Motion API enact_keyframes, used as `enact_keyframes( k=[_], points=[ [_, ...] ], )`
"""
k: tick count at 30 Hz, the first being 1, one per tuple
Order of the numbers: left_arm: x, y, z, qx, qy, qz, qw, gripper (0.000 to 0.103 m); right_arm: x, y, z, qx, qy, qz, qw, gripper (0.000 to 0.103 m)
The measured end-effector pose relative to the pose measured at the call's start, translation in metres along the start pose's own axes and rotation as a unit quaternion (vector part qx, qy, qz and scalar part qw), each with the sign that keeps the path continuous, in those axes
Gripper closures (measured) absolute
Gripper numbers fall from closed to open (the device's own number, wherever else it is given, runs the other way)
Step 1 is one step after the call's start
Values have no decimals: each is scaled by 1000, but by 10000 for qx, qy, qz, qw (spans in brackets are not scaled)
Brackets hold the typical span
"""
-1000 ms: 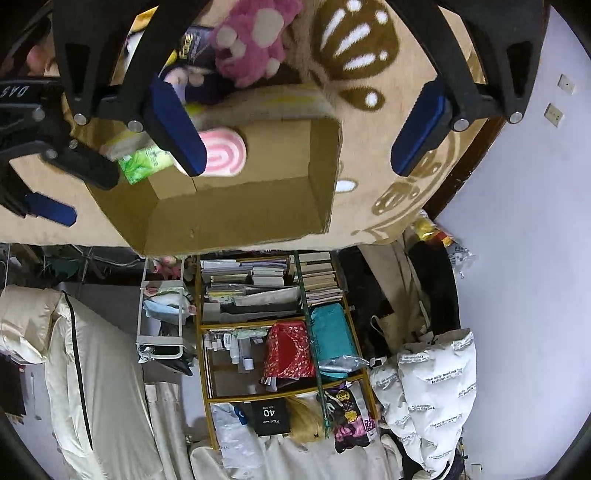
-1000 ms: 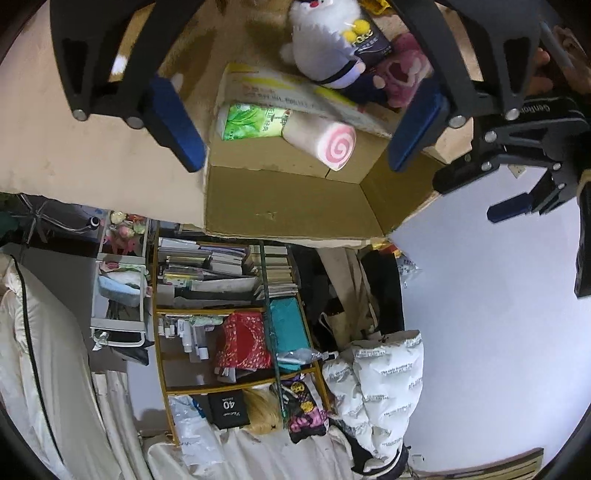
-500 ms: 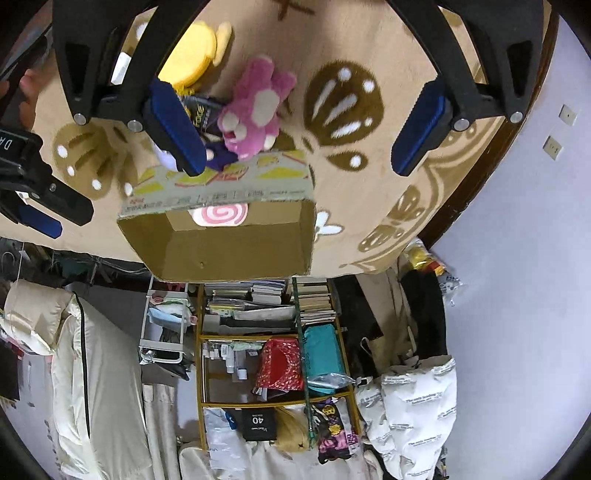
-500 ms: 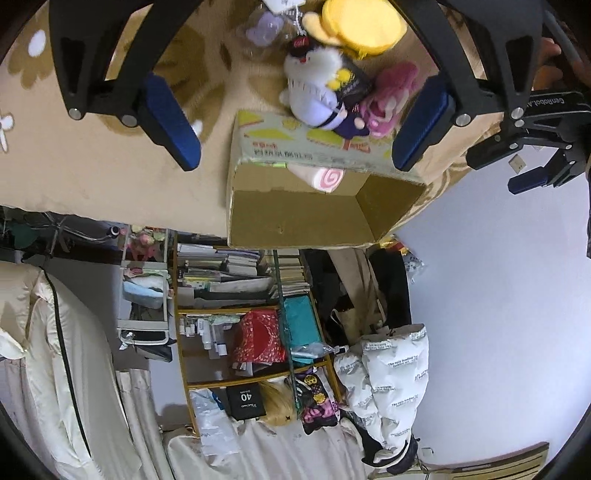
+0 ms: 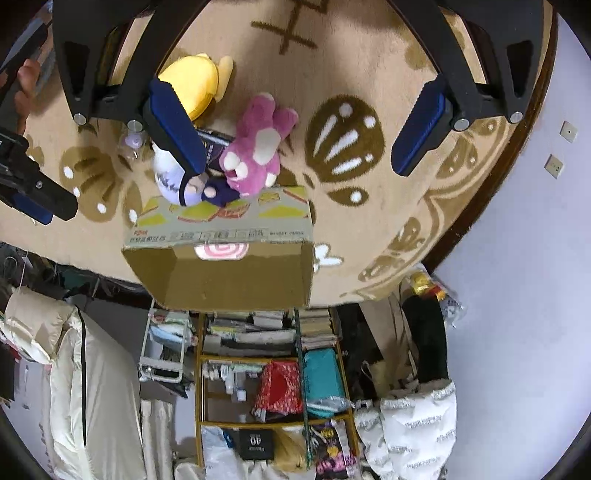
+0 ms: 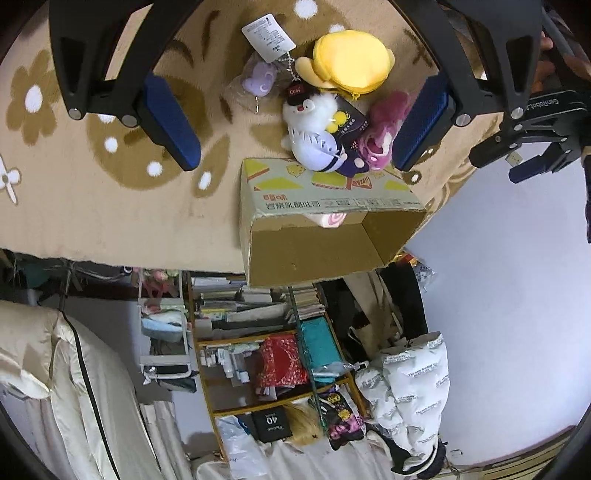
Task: Organize soft objects
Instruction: 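Lower both tools back to the pile of plush toys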
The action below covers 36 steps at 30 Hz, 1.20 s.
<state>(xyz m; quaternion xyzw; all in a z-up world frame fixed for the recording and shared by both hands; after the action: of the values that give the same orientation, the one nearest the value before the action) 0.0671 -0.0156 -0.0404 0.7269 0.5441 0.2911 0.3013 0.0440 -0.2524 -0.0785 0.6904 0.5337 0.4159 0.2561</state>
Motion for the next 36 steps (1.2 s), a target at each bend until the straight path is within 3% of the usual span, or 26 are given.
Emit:
enact_keyframes(
  k=[8,11,29,36],
  points=[
    [11,-7,31,450,-259,-432,9977,4,-2,-19,30,786,143,267,9964,0],
    [11,-9,43,607,-385,-495,9962,4,4,-26,39,982,78,91,9951,0],
    [-15,-21,110,1566,-674,-430,9844,3,30,-60,91,1914,256,-353,9805,0],
    [-25,-36,138,2102,-485,-239,9762,4,39,-72,109,2271,288,-748,9706,0]
  ],
)
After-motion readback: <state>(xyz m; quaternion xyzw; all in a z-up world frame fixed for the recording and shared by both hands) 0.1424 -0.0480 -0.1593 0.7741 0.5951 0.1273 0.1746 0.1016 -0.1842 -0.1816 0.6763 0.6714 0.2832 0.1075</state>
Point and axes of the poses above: each gripper's, at about its wrist camera, not at the fingertips, and z roughly the way its jaws point, x to its left, y to its top, the point moved 2 cm from there along z, roughly the way its jaws point, and after that the axes turned 5 degrees about -x, right-handed, at the moved point
